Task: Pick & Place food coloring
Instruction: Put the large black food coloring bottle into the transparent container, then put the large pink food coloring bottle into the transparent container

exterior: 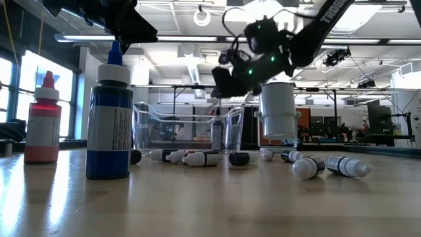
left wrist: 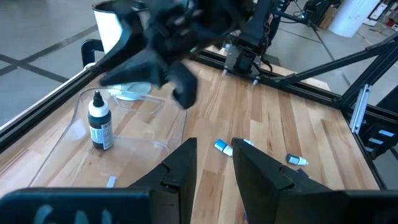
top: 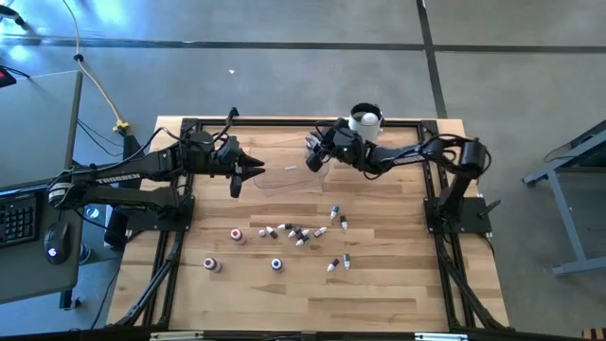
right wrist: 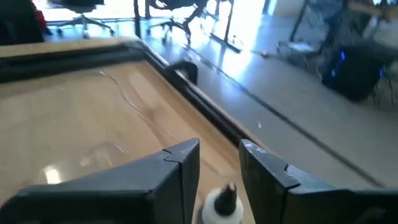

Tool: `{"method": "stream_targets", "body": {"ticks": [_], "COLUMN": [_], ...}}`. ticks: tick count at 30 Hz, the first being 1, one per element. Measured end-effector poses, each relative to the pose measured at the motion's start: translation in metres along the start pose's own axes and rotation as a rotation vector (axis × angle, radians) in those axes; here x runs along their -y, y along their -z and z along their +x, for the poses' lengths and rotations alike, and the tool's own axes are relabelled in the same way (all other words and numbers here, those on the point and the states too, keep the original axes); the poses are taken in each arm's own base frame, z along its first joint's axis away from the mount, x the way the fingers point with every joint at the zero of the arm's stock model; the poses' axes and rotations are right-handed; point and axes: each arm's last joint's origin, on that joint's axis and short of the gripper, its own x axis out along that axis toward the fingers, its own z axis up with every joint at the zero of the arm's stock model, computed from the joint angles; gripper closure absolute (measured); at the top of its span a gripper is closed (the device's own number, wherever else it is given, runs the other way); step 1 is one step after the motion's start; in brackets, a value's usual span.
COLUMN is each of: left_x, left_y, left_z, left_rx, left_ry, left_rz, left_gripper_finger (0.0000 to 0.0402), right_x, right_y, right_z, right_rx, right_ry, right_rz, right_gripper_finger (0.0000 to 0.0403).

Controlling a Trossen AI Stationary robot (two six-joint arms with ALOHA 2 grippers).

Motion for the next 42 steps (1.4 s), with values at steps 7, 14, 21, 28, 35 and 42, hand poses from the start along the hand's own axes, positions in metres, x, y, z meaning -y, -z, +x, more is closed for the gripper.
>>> {"method": "stream_targets", "body": {"ticks": [7,14,21,28,35,42], "left_x": [0.001,0.016,0.041,0.066,0.077,0.079], "left_y": [0.003,-0.033,-0.015,0.034,0.08,0.111], "left_z": [0.0,-0.028,-0.056,-0.045,-0.038,-0.034], "left_rx": [-0.034,0.058,-0.147,-0.237,-0.254,-0.283], "left_ry": [0.032,0.143,0.305,0.366,0.289,0.291], "left_rz": [-0.003,0.083,0.118,0.217,0.327,0.298], "left_gripper_finger": [0.0298,0.0298,0.0298,0.0298,0.0298,0.0298], "right_x": [-0.032,-0.062,-0.082,-0.093,-0.096,-0.096], "right_y": [-0.047,-0.061,-0.057,-0.056,-0.057,-0.059], "right_z": [-0.043,-0.071,-0.082,-0.088,-0.091,-0.091], "right_rx": [0.178,0.273,0.329,0.336,0.356,0.367], "right_ry": [-0.254,-0.65,-0.865,-0.929,-0.936,-0.935], "right_rz": [-0.118,-0.145,-0.276,-0.29,-0.289,-0.269], "right_gripper_finger": [0.0294,0.0294,0.0294,0.0294,0.0295,0.0295]}}
